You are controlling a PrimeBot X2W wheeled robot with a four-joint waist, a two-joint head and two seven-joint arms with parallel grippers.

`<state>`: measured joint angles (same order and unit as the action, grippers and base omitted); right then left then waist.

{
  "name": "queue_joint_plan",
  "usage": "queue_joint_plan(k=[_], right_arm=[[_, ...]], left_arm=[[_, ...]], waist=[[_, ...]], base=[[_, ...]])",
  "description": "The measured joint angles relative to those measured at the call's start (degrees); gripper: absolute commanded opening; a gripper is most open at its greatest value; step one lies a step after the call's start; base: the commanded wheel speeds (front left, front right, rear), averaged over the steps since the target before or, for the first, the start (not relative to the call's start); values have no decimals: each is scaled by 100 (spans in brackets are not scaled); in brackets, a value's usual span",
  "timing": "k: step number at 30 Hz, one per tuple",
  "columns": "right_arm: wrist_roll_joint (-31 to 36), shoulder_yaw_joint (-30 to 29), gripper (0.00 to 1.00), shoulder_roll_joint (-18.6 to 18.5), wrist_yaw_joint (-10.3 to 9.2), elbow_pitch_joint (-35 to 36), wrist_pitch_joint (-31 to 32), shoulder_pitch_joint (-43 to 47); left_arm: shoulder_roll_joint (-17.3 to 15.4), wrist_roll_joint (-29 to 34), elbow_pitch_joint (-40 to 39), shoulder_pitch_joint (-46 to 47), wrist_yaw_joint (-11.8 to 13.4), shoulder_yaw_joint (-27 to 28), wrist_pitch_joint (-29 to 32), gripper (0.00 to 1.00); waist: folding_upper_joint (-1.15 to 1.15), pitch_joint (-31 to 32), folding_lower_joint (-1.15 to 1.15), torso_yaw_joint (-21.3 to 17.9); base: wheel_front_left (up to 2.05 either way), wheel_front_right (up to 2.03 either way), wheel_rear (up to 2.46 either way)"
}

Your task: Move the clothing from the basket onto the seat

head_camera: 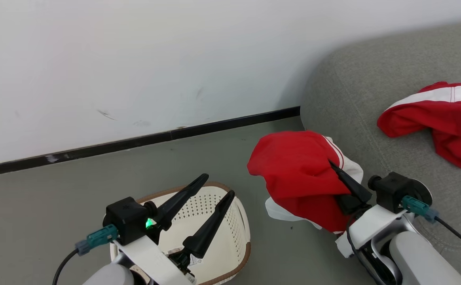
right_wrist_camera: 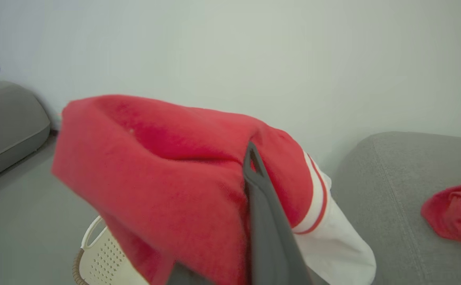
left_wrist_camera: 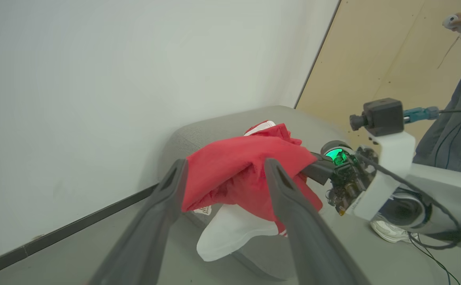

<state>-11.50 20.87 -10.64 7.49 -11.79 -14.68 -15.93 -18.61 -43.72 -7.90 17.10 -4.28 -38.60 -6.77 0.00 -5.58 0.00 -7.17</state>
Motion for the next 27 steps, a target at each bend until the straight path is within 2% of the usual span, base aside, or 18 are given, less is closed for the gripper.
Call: queue_joint_plan(k=[11,27], right_arm=[[76,-463,0,13,0,290,0,360],[55,-890,0,51,0,578,0,768]], left_arm=[[2,-3,58,-21,-100,-76,-147,100],[9,-8,38,-225,-100,-110,-289,100]], waist=[[0,26,0,-491],[0,49,0,-1224]], base=[[0,0,0],[0,0,0]])
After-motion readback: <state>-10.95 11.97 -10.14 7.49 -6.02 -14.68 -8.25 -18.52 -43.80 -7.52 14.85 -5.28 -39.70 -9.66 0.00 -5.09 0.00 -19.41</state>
